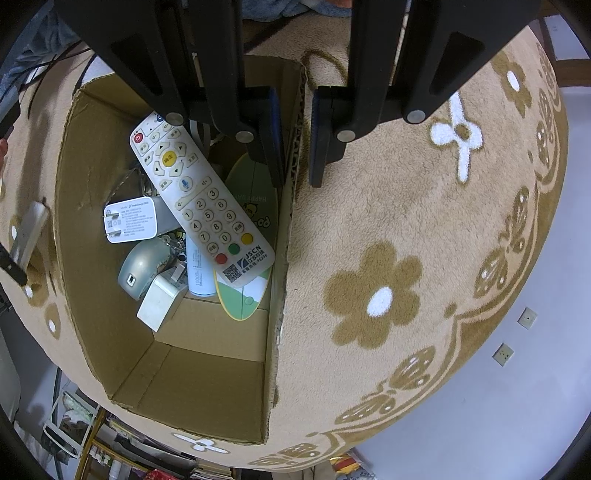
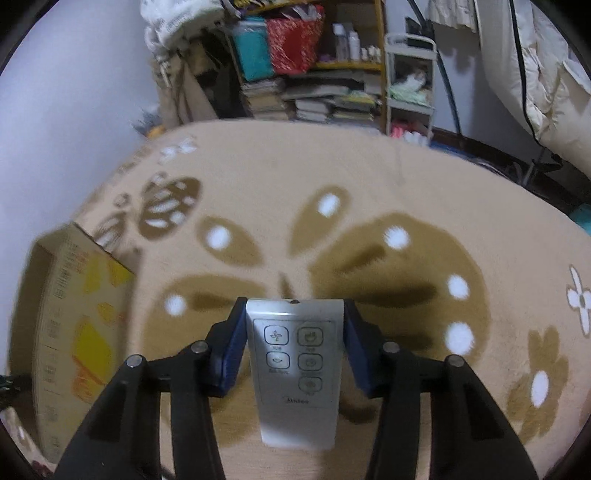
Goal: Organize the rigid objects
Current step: 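Carry the white Midea remote into the box and release it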
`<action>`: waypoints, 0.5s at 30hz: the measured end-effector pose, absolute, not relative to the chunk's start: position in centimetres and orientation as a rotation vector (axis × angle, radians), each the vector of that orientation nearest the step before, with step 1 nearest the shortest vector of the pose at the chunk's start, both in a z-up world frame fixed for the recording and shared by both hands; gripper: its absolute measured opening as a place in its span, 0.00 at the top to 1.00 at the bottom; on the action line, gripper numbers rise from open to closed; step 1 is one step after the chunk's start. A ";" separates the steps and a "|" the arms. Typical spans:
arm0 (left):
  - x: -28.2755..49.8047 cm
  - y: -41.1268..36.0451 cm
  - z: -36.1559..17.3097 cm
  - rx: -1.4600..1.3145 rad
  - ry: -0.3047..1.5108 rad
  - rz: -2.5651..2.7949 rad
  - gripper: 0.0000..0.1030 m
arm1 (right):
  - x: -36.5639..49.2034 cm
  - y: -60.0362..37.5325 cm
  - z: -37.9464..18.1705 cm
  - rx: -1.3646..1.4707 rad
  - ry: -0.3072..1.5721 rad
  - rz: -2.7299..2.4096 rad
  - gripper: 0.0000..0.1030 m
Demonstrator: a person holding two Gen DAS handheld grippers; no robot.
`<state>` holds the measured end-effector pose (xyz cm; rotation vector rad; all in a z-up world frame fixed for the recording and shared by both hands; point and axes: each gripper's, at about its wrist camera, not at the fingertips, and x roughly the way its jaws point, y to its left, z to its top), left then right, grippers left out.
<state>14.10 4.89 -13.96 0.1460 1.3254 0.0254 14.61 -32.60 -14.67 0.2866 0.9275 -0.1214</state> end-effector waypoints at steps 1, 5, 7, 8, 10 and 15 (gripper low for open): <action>14.1 4.9 -14.0 0.146 1.325 0.025 0.87 | 14.7 -32.0 -14.2 0.288 0.916 -0.101 0.49; 14.2 5.0 -14.0 0.140 1.326 0.023 0.87 | 14.9 -30.1 -13.2 0.289 0.902 -0.055 0.49; 14.2 5.0 -14.0 0.139 1.326 0.023 0.87 | 14.8 -29.2 -12.7 0.285 0.888 -0.036 0.49; 14.2 5.0 -14.0 0.140 1.326 0.023 0.87 | 14.8 -28.8 -12.3 0.283 0.877 -0.022 0.49; 14.2 5.0 -14.0 0.140 1.326 0.023 0.87 | 14.6 -28.0 -11.6 0.279 0.857 -0.001 0.49; 14.2 5.0 -14.0 0.140 1.326 0.023 0.87 | 14.3 -26.4 -9.3 0.299 0.798 0.073 0.49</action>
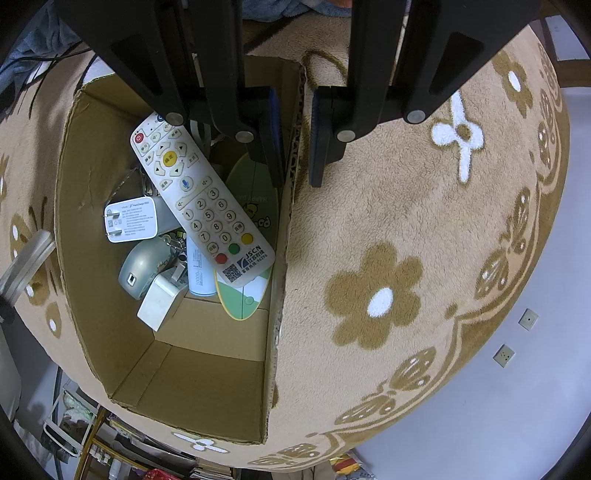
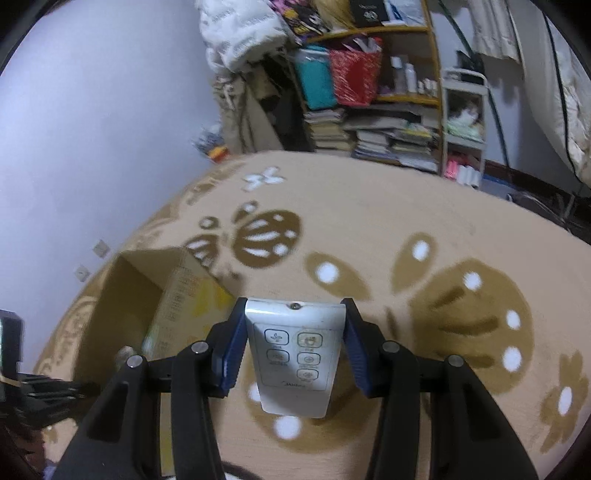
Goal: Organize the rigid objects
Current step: 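Carry the white Midea remote into the box and release it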
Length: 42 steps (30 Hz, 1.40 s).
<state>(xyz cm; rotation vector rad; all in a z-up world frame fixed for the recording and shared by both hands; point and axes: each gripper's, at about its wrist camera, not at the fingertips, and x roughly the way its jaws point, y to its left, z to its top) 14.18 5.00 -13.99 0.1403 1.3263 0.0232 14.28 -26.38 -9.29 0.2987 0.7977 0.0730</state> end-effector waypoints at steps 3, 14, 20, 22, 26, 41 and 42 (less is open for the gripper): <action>14.2 5.0 -14.0 0.141 1.326 0.023 0.87 | 14.0 -25.1 -7.5 0.302 0.753 0.114 0.49; 14.2 5.0 -14.0 0.139 1.325 0.022 0.87 | 11.9 -20.7 -1.9 0.365 0.619 0.314 0.49; 14.2 5.0 -14.1 0.147 1.323 0.023 0.87 | 12.0 -18.1 -2.6 0.403 0.648 0.419 0.49; 14.2 5.0 -14.1 0.147 1.323 0.023 0.87 | 12.3 -17.0 -3.8 0.406 0.687 0.442 0.49; 14.2 5.0 -14.0 0.149 1.323 0.024 0.87 | 12.5 -15.3 -5.4 0.388 0.743 0.469 0.49; 14.2 5.0 -14.0 0.151 1.322 0.024 0.87 | 12.8 -12.6 -8.7 0.327 0.826 0.399 0.49; 14.2 5.0 -14.0 0.151 1.322 0.024 0.87 | 12.9 -12.5 -8.9 0.327 0.830 0.397 0.49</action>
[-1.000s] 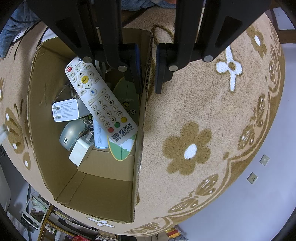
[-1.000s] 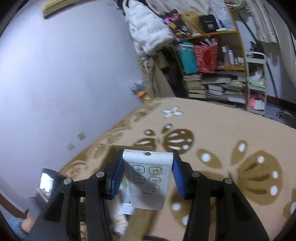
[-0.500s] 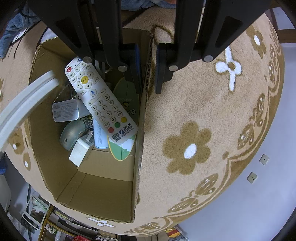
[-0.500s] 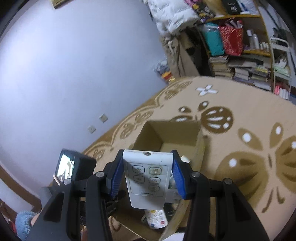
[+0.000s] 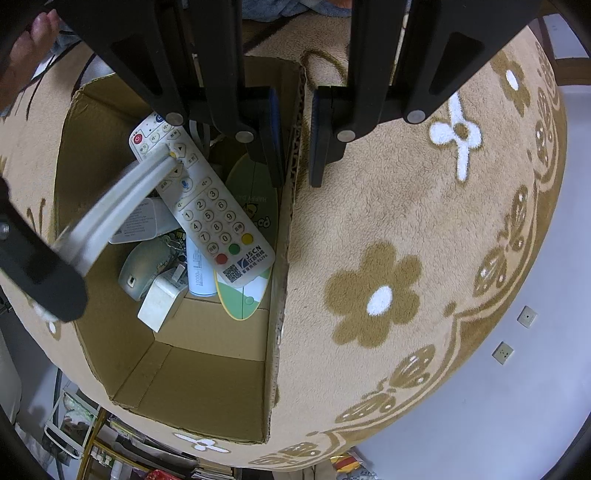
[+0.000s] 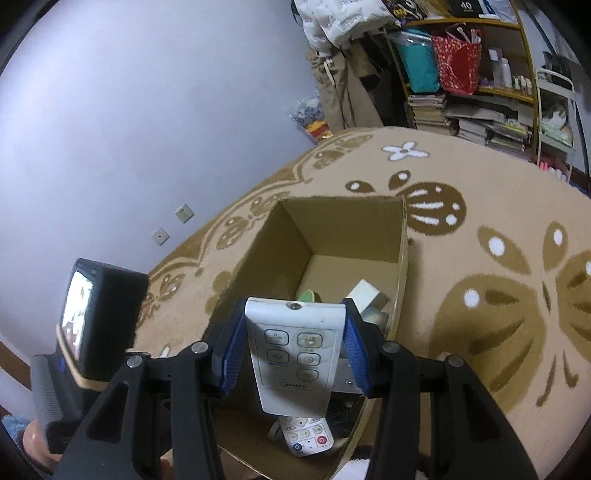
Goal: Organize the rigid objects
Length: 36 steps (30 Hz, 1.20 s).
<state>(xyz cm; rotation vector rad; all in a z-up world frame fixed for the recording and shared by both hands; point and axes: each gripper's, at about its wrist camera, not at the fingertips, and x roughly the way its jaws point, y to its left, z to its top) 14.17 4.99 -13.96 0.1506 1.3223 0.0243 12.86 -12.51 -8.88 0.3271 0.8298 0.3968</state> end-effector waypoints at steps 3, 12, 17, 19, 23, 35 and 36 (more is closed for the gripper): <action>14.2 4.9 -13.9 0.150 1.323 0.025 0.87 | 12.7 -12.4 -9.2 0.316 0.834 0.397 0.49; 14.1 4.7 -13.8 0.159 1.321 0.027 0.87 | 13.0 -12.5 -9.7 0.312 0.834 0.364 0.48; 14.0 4.7 -13.7 0.164 1.316 0.028 0.87 | 12.8 -13.2 -9.1 0.332 0.825 0.346 0.37; 13.9 4.7 -13.6 0.164 1.312 0.028 0.87 | 12.6 -13.4 -8.7 0.335 0.813 0.343 0.36; 13.8 4.4 -13.2 0.172 1.294 0.027 0.87 | 12.0 -13.9 -7.9 0.312 0.803 0.303 0.23; 13.4 4.2 -10.9 0.164 1.202 0.018 0.84 | 10.5 -16.2 -7.0 0.286 0.829 0.157 0.00; 13.3 4.2 -10.6 0.144 1.198 0.003 0.84 | 10.3 -16.3 -6.8 0.277 0.828 0.148 0.00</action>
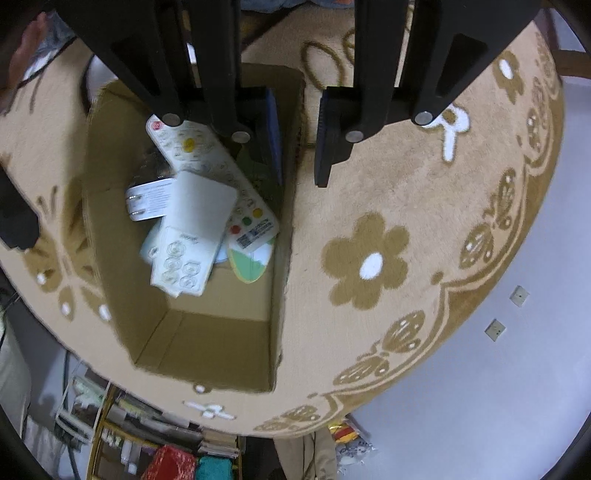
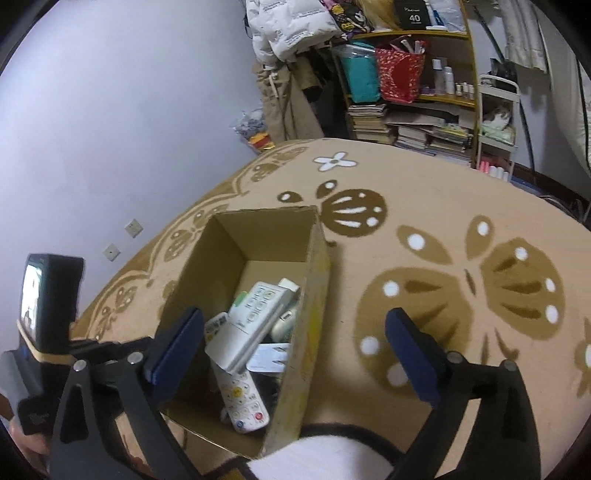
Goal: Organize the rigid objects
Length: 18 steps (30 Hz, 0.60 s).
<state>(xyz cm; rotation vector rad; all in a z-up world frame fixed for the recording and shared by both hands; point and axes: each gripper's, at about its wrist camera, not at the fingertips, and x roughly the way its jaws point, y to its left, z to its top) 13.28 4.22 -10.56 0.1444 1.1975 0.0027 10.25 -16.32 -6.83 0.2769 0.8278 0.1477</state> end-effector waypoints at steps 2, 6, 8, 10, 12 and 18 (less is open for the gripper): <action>13.0 4.2 -9.8 0.113 1.181 -0.025 0.82 | 9.8 -16.6 -6.6 0.259 0.822 0.131 0.00; 12.3 4.0 -7.9 0.146 1.106 0.002 0.65 | 8.9 -17.2 -5.8 0.244 0.807 0.102 0.00; 12.1 4.1 -7.2 0.138 1.078 -0.001 0.52 | 8.3 -17.5 -5.2 0.241 0.794 0.089 0.00; 11.7 4.0 -6.3 0.140 1.034 -0.001 0.47 | 7.8 -17.8 -4.7 0.234 0.783 0.075 0.00; 11.4 3.8 -5.7 0.152 1.006 -0.005 0.43 | 7.2 -18.1 -4.2 0.229 0.770 0.061 0.00; 9.6 3.7 -4.4 0.106 0.931 -0.028 0.23 | 5.3 -19.1 -2.6 0.199 0.714 0.006 0.00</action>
